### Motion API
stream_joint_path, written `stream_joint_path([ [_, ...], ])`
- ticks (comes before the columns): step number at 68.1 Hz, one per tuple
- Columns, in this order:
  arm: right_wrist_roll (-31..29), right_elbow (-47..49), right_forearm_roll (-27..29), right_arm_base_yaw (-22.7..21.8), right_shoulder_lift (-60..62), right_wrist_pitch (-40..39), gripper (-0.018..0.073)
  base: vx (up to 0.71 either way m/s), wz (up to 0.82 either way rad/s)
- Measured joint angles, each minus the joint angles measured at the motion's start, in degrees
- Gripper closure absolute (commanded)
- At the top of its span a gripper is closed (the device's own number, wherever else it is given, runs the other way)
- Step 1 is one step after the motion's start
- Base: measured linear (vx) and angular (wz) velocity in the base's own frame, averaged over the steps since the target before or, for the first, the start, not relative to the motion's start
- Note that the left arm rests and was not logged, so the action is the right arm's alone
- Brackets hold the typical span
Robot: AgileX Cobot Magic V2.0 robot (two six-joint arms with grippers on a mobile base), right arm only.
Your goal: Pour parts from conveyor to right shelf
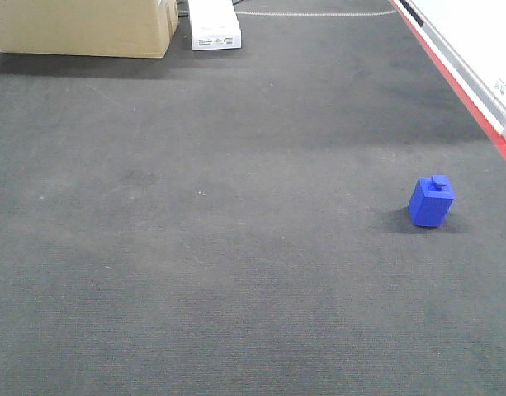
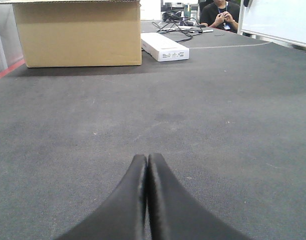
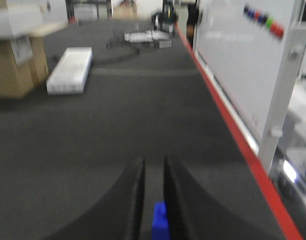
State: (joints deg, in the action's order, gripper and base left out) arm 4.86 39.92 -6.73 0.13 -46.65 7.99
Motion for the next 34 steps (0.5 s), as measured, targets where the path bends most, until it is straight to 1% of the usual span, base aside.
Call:
stream_joint_path([
  [11,0.0,0.0,0.0,0.0,-6.03,0.29,0.0006,0.0,0.0],
  [18,-0.18,0.0,-0.12,0.0,-8.73,0.04,-0.0097,0.0,0.0],
  [22,-0.18,0.0,-0.24,0.0,-10.44,-0.37,-0.0125,0.0,0.0],
  [29,-0.18,0.0,-0.24,0.0,-12.17,-0.02,-0.0125,0.0,0.0],
  [34,0.03,1.41,-0.09,0.0,-12.94,4.29,-0.0117,0.0,0.0],
])
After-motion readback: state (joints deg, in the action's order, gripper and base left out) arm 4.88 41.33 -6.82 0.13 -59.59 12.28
